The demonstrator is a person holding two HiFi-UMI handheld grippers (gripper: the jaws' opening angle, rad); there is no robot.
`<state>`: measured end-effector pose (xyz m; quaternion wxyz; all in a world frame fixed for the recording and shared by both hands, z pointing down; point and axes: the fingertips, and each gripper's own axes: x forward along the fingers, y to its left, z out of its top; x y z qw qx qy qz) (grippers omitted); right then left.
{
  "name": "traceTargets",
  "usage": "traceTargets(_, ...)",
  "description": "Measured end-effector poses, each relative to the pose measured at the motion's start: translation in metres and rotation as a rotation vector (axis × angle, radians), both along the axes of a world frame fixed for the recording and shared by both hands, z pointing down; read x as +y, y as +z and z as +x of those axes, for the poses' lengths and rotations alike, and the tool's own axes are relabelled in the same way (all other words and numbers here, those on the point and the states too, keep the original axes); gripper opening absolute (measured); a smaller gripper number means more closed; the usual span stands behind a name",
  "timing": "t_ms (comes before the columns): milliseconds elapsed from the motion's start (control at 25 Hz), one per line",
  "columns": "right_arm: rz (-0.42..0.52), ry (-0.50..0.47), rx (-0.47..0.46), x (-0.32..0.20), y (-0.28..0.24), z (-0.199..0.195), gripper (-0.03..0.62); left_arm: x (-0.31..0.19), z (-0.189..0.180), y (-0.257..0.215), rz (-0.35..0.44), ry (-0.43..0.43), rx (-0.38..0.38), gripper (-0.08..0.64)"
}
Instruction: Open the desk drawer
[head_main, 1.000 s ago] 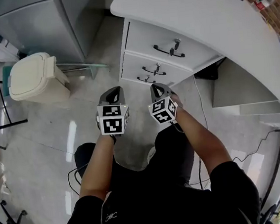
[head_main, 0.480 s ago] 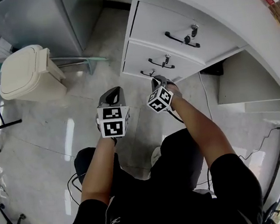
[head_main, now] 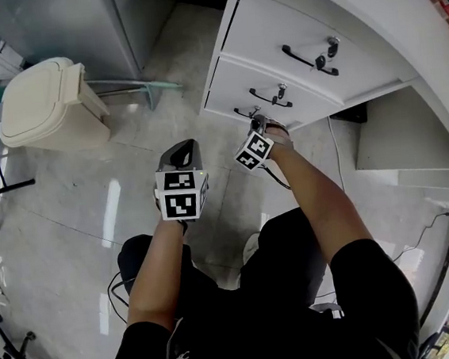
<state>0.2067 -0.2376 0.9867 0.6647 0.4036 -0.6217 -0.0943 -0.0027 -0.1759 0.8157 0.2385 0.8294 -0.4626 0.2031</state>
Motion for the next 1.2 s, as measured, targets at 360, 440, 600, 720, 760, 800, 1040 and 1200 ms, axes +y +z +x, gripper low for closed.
traceTargets(360,0.07,-0.044,0.095,-0.002,0.002,0.001,0.014,0.001,0.001,0.009,-0.007,0.015,-0.009,0.0)
traceTargets(440,0.085,-0.036,0.1,-0.001,0.001,0.001,0.014,0.001,-0.001,0.012,-0.018,0.013,-0.005,0.0)
traceTargets(600,0.082,0.008,0.04,0.005,0.001,-0.004,0.01,-0.002,-0.004,0.017,-0.038,-0.004,0.017,0.0)
traceTargets(720,0.002,-0.03,0.026,0.039,0.015,-0.015,-0.002,-0.006,-0.003,0.018,-0.045,-0.009,0.035,-0.001)
traceTargets(760,0.013,-0.042,0.056,0.051,0.021,-0.015,-0.002,-0.007,-0.002,0.017,-0.045,-0.004,0.037,0.0)
traceTargets(800,0.029,-0.038,0.077,0.06,0.025,-0.014,-0.002,-0.007,-0.001,0.016,-0.042,0.004,0.036,0.0)
traceTargets(1040,0.191,0.023,0.058,0.024,-0.006,0.004,-0.002,-0.006,0.013,0.011,-0.026,0.045,0.04,0.0)
traceTargets(1200,0.142,-0.017,0.044,0.012,-0.004,0.004,0.071,-0.003,0.02,0.008,-0.019,0.066,0.039,0.0)
